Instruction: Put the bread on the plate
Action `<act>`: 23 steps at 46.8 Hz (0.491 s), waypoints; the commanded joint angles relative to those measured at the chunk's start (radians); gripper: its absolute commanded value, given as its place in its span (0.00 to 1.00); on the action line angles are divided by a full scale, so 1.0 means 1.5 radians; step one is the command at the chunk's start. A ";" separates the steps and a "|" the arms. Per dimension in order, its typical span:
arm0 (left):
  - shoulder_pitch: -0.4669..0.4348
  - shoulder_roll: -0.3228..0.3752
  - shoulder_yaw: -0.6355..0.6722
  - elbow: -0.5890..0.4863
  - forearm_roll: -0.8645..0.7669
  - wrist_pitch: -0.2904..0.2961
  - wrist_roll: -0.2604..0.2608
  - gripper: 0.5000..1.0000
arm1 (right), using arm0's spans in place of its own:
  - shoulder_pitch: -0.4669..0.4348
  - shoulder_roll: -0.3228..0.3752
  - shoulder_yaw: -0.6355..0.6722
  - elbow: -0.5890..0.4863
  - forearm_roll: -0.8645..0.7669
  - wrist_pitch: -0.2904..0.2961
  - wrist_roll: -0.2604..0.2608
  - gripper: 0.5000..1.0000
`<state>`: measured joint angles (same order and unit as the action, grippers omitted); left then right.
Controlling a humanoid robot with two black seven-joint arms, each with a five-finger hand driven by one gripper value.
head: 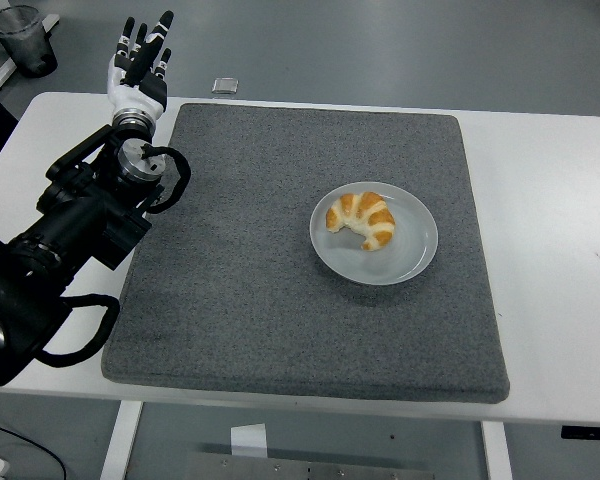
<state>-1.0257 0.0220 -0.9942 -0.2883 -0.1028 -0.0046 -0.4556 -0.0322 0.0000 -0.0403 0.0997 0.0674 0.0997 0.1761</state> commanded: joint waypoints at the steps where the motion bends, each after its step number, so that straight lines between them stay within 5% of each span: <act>1: -0.002 0.000 0.000 -0.002 0.000 0.000 0.000 1.00 | 0.000 0.000 0.000 0.000 0.000 0.000 0.000 0.86; 23: -0.014 0.001 0.003 -0.006 0.008 -0.014 0.003 1.00 | 0.000 0.000 0.001 0.001 0.001 0.002 0.000 0.86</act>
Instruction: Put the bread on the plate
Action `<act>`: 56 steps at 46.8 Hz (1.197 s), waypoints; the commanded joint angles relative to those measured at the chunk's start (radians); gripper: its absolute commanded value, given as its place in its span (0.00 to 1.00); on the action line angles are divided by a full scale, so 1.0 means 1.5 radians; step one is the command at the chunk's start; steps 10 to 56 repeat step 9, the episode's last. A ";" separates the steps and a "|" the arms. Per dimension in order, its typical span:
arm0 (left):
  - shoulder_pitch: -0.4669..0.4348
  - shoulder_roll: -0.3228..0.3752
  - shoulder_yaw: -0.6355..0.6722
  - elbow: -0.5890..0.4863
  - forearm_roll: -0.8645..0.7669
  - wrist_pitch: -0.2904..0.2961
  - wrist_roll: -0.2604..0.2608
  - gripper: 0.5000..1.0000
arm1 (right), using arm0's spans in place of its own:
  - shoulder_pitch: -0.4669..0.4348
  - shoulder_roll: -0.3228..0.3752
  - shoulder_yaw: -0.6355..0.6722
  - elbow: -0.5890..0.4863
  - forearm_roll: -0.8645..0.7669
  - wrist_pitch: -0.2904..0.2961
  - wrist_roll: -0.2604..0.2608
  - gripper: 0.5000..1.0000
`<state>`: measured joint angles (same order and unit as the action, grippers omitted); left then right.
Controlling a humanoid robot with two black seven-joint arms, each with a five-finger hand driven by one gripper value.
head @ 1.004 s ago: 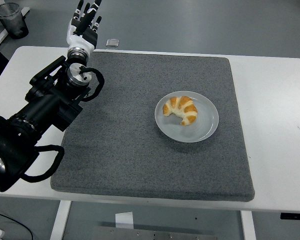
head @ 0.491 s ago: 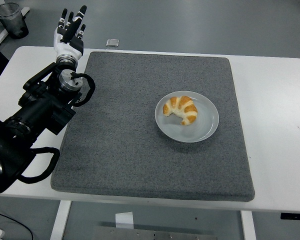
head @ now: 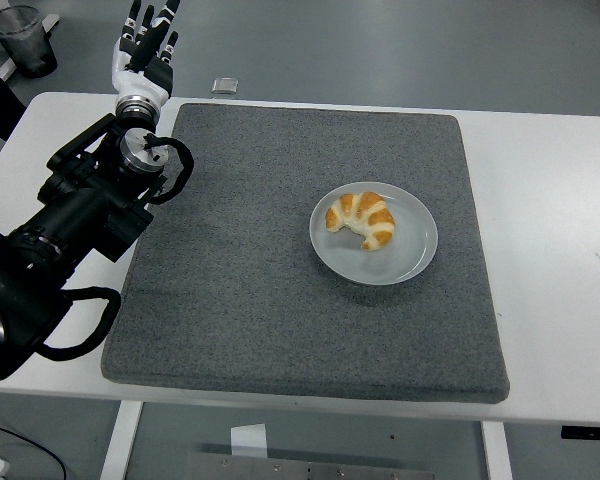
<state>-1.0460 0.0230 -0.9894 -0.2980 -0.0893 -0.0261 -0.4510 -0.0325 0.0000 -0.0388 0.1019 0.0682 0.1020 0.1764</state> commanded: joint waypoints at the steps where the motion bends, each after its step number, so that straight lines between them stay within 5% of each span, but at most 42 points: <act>1: 0.000 0.000 0.000 0.000 -0.001 0.000 0.000 1.00 | 0.000 0.000 0.000 0.001 0.001 0.001 0.000 0.86; 56: 0.001 0.001 0.000 0.001 -0.001 0.000 0.000 1.00 | -0.003 0.000 0.000 0.001 0.003 -0.004 -0.001 0.86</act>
